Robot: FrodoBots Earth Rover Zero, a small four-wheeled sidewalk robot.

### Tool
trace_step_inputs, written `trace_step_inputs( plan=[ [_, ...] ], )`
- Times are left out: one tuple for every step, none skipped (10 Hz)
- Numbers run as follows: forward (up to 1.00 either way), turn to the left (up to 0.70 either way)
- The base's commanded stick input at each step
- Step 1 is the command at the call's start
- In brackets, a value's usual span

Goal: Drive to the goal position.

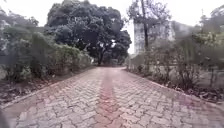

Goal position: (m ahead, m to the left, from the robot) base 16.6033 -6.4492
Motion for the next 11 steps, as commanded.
trace_step_inputs(
  plan=[
    [0.7,0.0],
    [0.7,0.0],
    [0.7,0.0],
    [0.7,0.0],
    [0.7,0.0],
    [0.7,0.0],
    [0.7,0.0],
    [0.7,0.0],
    [0.7,0.0],
    [0.7,0.0],
    [0.7,0.0]
  ],
)
